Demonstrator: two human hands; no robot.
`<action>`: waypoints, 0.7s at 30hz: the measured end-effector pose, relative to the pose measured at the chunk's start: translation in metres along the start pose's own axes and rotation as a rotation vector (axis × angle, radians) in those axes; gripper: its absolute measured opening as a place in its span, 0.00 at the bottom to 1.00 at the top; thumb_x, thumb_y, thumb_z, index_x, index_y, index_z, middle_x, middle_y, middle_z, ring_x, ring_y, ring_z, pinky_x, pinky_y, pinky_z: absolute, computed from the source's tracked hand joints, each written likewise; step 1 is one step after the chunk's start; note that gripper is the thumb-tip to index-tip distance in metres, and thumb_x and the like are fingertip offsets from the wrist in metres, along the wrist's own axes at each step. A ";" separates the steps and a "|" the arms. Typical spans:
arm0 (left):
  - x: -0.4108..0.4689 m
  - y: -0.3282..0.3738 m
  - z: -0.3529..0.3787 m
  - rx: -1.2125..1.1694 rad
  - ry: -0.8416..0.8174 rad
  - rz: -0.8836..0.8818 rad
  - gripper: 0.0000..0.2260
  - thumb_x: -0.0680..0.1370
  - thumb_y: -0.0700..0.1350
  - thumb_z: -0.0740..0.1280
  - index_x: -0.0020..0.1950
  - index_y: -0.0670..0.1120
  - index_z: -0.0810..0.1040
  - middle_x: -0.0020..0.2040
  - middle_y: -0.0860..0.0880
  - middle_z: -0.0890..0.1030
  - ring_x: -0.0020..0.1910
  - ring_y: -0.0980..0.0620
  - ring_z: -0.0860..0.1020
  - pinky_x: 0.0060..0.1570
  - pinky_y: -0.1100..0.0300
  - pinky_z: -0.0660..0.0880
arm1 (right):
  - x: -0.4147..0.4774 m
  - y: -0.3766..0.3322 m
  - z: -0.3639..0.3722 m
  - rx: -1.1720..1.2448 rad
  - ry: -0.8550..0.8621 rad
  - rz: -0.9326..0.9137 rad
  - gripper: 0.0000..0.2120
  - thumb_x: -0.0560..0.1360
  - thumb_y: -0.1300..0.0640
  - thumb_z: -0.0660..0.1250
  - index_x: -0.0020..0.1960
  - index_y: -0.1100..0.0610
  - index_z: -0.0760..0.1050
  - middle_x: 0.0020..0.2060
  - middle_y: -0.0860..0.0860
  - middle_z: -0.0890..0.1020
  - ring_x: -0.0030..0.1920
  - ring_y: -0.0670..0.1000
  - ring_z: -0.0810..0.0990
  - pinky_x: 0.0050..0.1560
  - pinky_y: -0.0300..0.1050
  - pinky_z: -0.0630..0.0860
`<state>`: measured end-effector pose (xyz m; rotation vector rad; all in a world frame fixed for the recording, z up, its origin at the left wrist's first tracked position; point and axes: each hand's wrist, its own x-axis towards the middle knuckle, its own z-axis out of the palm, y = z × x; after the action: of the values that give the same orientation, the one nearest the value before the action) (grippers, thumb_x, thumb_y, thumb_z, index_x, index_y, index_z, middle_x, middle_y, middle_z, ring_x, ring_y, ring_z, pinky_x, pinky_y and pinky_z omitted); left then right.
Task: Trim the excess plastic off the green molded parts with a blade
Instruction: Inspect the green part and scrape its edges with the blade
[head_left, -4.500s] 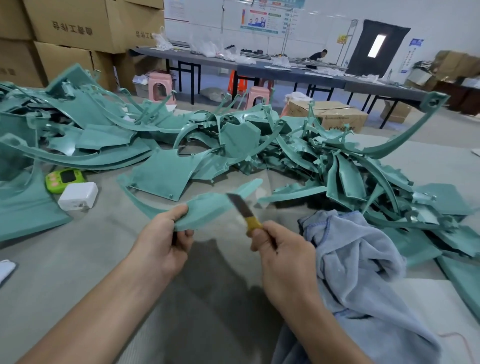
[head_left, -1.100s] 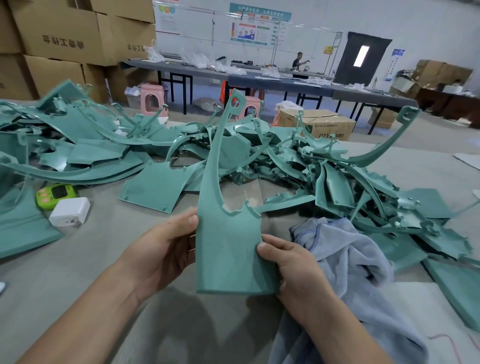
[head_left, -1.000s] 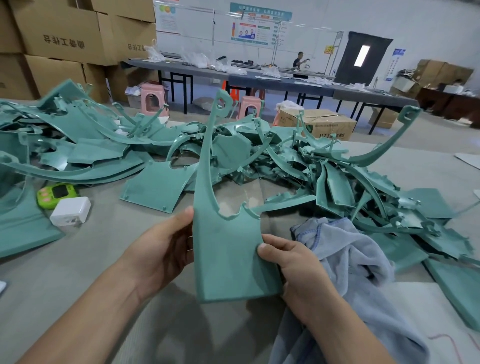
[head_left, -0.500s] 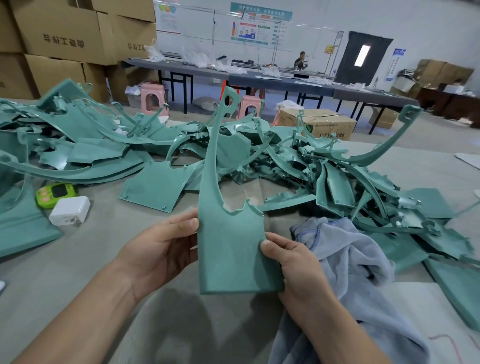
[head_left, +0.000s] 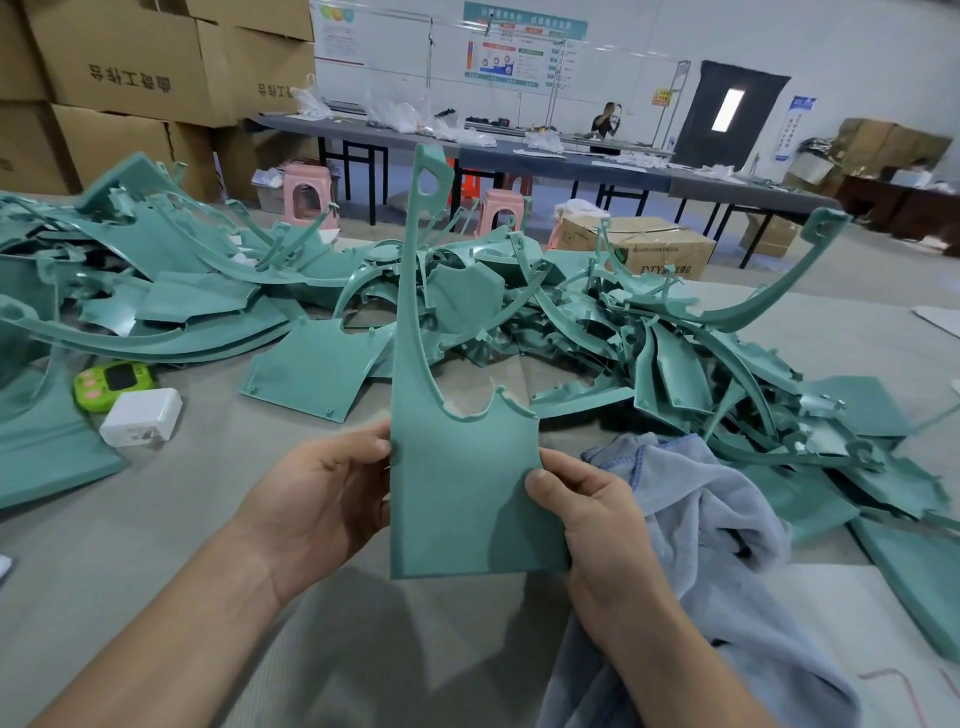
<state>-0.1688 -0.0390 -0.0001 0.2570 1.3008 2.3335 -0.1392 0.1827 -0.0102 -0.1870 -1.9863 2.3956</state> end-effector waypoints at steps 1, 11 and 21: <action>0.000 0.000 0.001 -0.001 0.007 0.000 0.21 0.73 0.41 0.59 0.60 0.50 0.86 0.55 0.50 0.85 0.50 0.52 0.81 0.55 0.54 0.75 | 0.000 0.000 0.000 -0.002 -0.001 -0.005 0.17 0.80 0.67 0.65 0.48 0.50 0.88 0.48 0.56 0.88 0.47 0.56 0.87 0.54 0.55 0.83; 0.006 -0.004 -0.003 -0.006 0.122 -0.033 0.18 0.68 0.43 0.62 0.51 0.46 0.88 0.52 0.47 0.85 0.49 0.49 0.80 0.53 0.53 0.73 | 0.001 0.002 -0.001 0.014 -0.015 -0.047 0.17 0.80 0.69 0.65 0.49 0.52 0.88 0.49 0.57 0.88 0.47 0.56 0.87 0.51 0.51 0.84; 0.009 -0.007 -0.006 0.107 0.172 -0.057 0.18 0.69 0.42 0.59 0.49 0.46 0.88 0.50 0.45 0.84 0.43 0.50 0.80 0.47 0.55 0.75 | 0.004 0.009 0.000 0.011 0.020 -0.024 0.17 0.80 0.68 0.65 0.49 0.50 0.88 0.48 0.56 0.88 0.49 0.57 0.87 0.51 0.51 0.83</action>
<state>-0.1772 -0.0358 -0.0091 0.0525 1.4973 2.2826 -0.1424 0.1815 -0.0190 -0.1848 -1.9552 2.3805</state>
